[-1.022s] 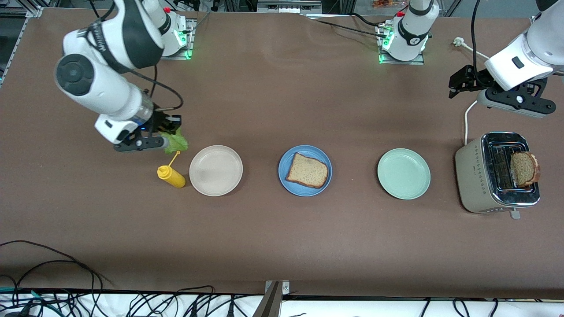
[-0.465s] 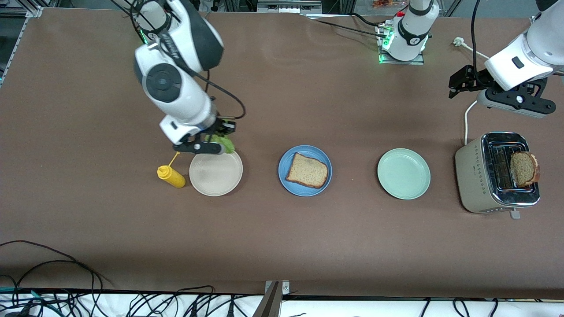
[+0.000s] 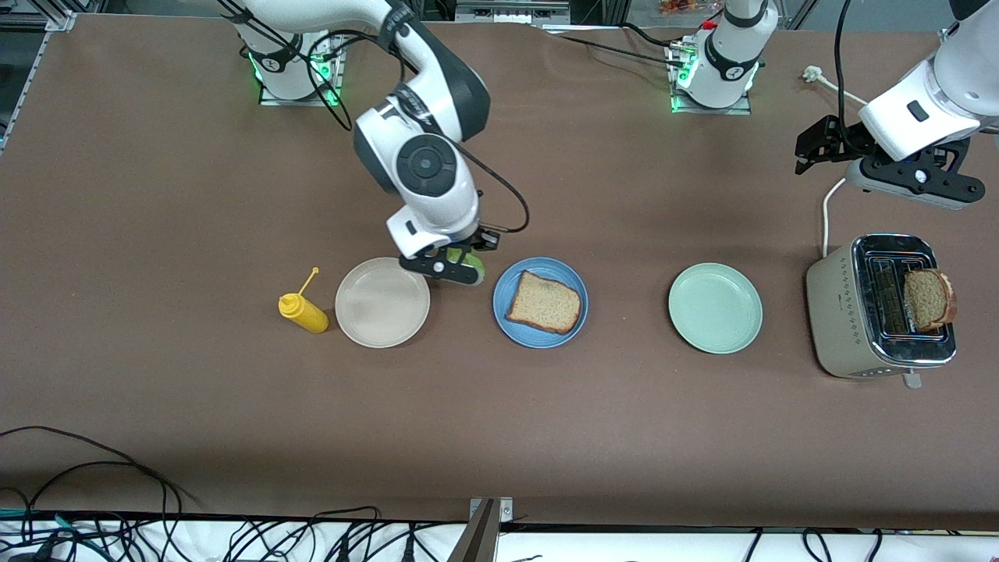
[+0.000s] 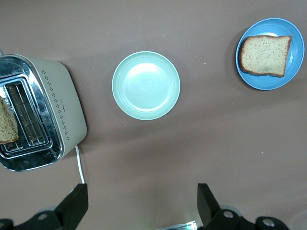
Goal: Make sandwich in blue plate with both arms
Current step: 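Carry the lettuce with the right gripper over the blue plate, then lower the lettuce onto the bread slice with the right gripper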
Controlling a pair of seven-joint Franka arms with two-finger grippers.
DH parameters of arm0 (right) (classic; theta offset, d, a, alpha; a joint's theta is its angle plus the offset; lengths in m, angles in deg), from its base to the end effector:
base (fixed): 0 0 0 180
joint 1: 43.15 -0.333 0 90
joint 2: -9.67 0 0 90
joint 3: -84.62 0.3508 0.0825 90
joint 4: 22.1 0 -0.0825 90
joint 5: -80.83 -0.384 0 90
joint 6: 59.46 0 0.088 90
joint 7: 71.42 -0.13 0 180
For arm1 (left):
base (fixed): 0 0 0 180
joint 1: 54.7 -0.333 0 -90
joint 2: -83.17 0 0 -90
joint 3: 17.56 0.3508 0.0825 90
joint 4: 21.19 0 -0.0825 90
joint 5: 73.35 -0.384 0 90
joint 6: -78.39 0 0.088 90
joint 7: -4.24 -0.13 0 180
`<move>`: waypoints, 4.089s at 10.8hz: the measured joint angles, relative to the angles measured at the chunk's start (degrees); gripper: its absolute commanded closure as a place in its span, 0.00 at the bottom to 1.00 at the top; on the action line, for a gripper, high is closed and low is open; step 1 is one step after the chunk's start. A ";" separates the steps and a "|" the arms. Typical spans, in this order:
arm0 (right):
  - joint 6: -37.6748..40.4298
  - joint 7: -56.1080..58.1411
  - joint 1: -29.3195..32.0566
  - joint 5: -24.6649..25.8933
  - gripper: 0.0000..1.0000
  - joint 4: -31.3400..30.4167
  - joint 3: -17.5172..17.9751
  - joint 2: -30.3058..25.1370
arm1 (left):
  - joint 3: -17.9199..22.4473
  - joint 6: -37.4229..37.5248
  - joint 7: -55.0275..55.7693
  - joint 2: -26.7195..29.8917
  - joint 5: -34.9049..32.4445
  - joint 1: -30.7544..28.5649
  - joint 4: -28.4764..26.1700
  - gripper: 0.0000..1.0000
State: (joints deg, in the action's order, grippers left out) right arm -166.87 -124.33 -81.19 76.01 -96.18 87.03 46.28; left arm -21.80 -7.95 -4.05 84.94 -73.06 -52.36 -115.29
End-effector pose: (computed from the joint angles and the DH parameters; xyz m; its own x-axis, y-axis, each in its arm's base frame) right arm 0.5658 0.4837 0.3729 0.9618 -0.2472 -0.1178 -0.2507 -0.9679 -0.0159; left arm 0.5290 -0.0623 0.6145 0.9612 -0.2561 -0.1029 -0.2556 -0.9666 0.0178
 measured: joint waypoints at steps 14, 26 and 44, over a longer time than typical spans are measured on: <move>-17.69 -28.88 -10.12 0.00 1.00 19.64 -5.41 20.87 | 0.05 0.00 0.00 0.00 0.00 0.00 0.00 0.00; -25.88 -29.18 -11.25 2.35 0.00 19.81 -7.41 26.15 | 0.05 0.14 0.00 0.00 0.00 0.00 0.00 0.00; -21.32 -32.82 -12.57 4.49 0.00 22.55 -8.03 24.69 | 0.05 0.14 0.00 0.00 0.00 0.00 -0.01 0.00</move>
State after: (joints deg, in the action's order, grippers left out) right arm -188.18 -157.16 -93.75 80.50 -73.63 79.00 70.96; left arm -21.75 -7.81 -4.05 84.93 -73.06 -52.36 -115.29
